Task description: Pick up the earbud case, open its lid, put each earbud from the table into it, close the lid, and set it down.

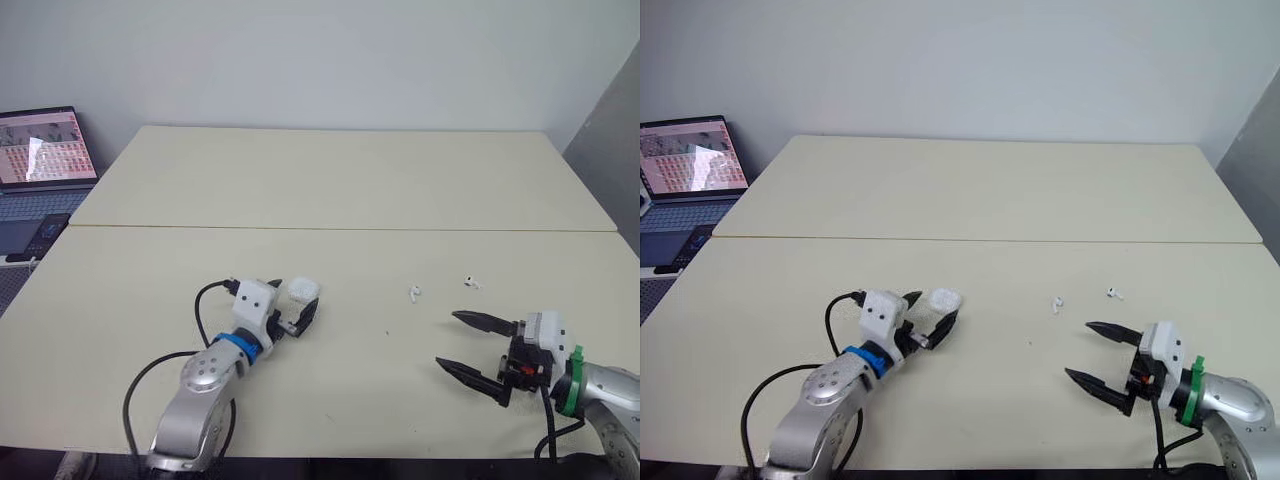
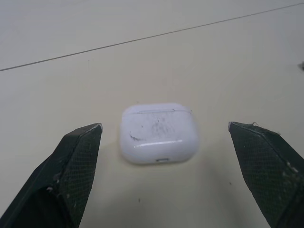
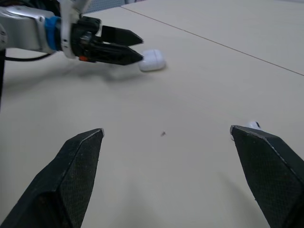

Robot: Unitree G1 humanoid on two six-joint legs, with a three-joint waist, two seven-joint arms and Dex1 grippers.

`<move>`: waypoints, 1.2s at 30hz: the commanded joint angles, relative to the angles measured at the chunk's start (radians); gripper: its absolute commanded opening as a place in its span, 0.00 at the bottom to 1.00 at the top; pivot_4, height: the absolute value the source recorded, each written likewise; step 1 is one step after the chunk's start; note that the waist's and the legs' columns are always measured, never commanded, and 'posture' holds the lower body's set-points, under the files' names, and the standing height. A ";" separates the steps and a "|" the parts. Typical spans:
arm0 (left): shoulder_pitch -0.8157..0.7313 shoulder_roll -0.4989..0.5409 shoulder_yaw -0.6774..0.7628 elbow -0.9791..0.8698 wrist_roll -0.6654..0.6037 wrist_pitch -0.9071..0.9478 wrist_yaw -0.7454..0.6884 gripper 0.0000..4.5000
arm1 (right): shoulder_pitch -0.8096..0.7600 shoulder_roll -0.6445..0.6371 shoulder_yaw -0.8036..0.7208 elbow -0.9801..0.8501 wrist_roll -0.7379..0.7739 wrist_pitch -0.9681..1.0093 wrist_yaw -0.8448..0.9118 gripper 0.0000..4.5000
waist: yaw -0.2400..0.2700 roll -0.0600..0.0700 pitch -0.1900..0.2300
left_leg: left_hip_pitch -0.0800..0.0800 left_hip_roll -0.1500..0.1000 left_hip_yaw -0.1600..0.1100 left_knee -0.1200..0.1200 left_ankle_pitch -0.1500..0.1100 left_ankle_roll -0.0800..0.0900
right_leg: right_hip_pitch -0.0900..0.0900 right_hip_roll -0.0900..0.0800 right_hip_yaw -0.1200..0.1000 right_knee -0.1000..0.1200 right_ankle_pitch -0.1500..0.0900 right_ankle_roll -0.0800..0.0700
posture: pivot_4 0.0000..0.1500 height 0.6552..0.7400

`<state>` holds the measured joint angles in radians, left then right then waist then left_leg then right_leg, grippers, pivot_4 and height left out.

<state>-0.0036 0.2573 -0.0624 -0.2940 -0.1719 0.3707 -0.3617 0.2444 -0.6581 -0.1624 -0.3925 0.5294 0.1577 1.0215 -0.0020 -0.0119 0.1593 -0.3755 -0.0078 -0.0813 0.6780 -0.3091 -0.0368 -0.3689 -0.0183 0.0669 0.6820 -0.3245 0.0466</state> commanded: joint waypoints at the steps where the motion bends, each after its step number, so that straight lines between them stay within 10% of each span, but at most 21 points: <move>1: -0.021 -0.020 -0.004 0.002 0.009 0.019 0.030 1.00 | -0.019 0.002 -0.001 -0.058 0.017 0.015 -0.024 1.00 | 0.000 0.000 0.000 | 0.000 0.000 0.000 0.000 0.000 0.000 | 0.000 0.000 0.000 0.000 0.000 0.000 | 1.00 1.00; 12: -0.056 -0.019 -0.013 0.031 -0.007 0.068 0.019 1.00 | -0.016 -0.010 -0.017 -0.074 0.000 0.031 -0.058 1.00 | 0.000 0.000 0.000 | 0.000 0.000 -0.001 0.000 0.000 0.000 | 0.000 0.000 -0.001 0.000 0.000 0.000 | 1.00 1.00; 19: -0.072 -0.022 -0.015 0.048 0.002 0.070 0.024 0.62 | -0.011 -0.015 -0.020 -0.069 -0.002 0.030 -0.066 1.00 | 0.000 0.000 0.000 | 0.000 0.000 0.000 0.000 0.000 0.000 | 0.000 0.000 0.000 0.000 0.000 0.000 | 1.00 1.00; 36: -0.318 -0.087 -0.162 0.081 0.014 -0.082 -0.103 0.62 | -0.281 0.030 -0.012 -0.144 0.157 0.506 -0.418 1.00 | -0.001 0.000 0.000 | -0.003 0.000 0.000 0.001 0.000 -0.001 | -0.002 0.000 -0.001 0.000 0.000 0.000 | 1.00 1.00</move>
<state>-0.3009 0.1809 -0.2088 -0.2031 -0.1553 0.3334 -0.4472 -0.0045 -0.6303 -0.1415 -0.4804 0.6052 0.5659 0.6610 -0.0029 -0.0121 0.1594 -0.3783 -0.0081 -0.0816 0.6789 -0.3087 -0.0374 -0.3714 -0.0182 0.0664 0.6824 -0.3244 0.0466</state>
